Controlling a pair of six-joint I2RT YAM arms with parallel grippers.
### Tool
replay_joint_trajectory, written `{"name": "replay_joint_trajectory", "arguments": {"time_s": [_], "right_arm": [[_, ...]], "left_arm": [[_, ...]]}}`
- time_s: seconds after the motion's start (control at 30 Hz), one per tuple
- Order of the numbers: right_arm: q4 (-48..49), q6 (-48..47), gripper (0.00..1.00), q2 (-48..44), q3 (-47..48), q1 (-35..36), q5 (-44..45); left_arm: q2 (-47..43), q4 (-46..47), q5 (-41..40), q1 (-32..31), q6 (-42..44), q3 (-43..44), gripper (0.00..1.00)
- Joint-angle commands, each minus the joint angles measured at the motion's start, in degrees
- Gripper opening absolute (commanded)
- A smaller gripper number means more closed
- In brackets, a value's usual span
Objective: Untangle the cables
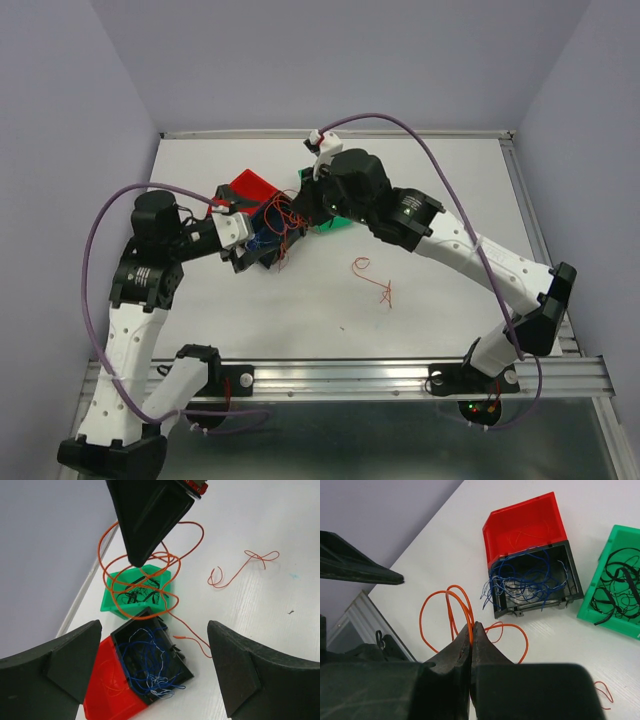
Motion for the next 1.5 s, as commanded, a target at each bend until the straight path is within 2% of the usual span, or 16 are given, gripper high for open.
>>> {"name": "replay_joint_trajectory", "arguments": {"time_s": [0.0, 0.33, 0.47, 0.5, 0.57, 0.6, 0.8, 0.87, 0.9, 0.93, 0.97, 1.07, 1.1, 1.17, 1.3, 1.47], "right_arm": [[3.62, -0.77, 0.01, 1.45, 5.17, -0.29, -5.25], [6.79, 0.2, 0.01, 3.74, 4.3, -0.11, -13.95], [10.21, 0.38, 0.01, 1.63, 1.23, -0.11, -16.15], [11.96, 0.64, 0.01, 0.15, -0.78, -0.11, -16.76], [13.46, 0.9, 0.01, -1.44, -4.03, -0.11, -16.68], [14.6, 1.6, 0.01, -2.93, -5.01, -0.11, -15.55], [16.37, 2.05, 0.05, -6.81, -10.11, -0.2, -11.68], [16.81, 2.22, 0.16, -8.12, -11.52, -0.2, -10.36], [17.16, 2.22, 0.27, -8.56, -11.96, -0.2, -9.22], [17.25, 2.14, 0.38, -9.0, -12.75, -0.2, -8.25], [17.34, 2.14, 0.61, -10.23, -13.19, -0.2, -7.29], [17.51, 1.96, 0.74, -12.51, -16.0, -0.2, -1.67], [17.43, 1.7, 0.83, -14.09, -16.88, -0.2, 1.05], [17.6, 1.52, 0.87, -15.86, -19.94, -0.2, 3.96], [17.78, 1.08, 0.87, -20.34, -24.95, -0.2, 8.89], [17.6, 1.08, 0.89, -23.6, -31.28, -0.2, 13.11]], "left_arm": [[4.66, 3.2, 0.08, -3.6, -2.38, 2.07, 0.99], [7.21, 15.42, -11.96, -13.53, -11.26, -0.39, 0.97], [9.5, 15.95, -13.9, -15.56, -11.7, -0.31, 0.7], [10.28, 16.56, -13.99, -15.65, -12.31, -0.48, 0.54], [11.34, 17.0, -14.43, -15.65, -12.58, -1.0, 0.4], [11.43, 17.96, -14.78, -15.65, -13.19, -1.36, 0.22], [11.7, 20.17, -14.52, -15.65, -13.9, -3.73, 0.02], [11.87, 20.34, -14.51, -15.73, -13.99, -3.82, 0.0], [12.05, 20.34, -14.87, -15.65, -13.9, -3.82, 0.0], [12.05, 20.34, -16.0, -15.65, -13.9, -3.91, 0.0], [12.05, 20.51, -16.8, -15.65, -13.99, -3.91, 0.0], [12.23, 21.3, -23.11, -15.56, -14.6, -3.91, 0.0], [12.31, 21.57, -25.22, -15.65, -14.86, -3.73, 0.0], [12.14, 21.66, -31.46, -15.39, -14.87, -3.38, 0.0], [10.48, 21.13, -34.29, -11.88, -13.55, -2.33, 0.0], [10.9, 22.63, -34.12, -0.37, -13.55, 1.36, 0.0]]}}
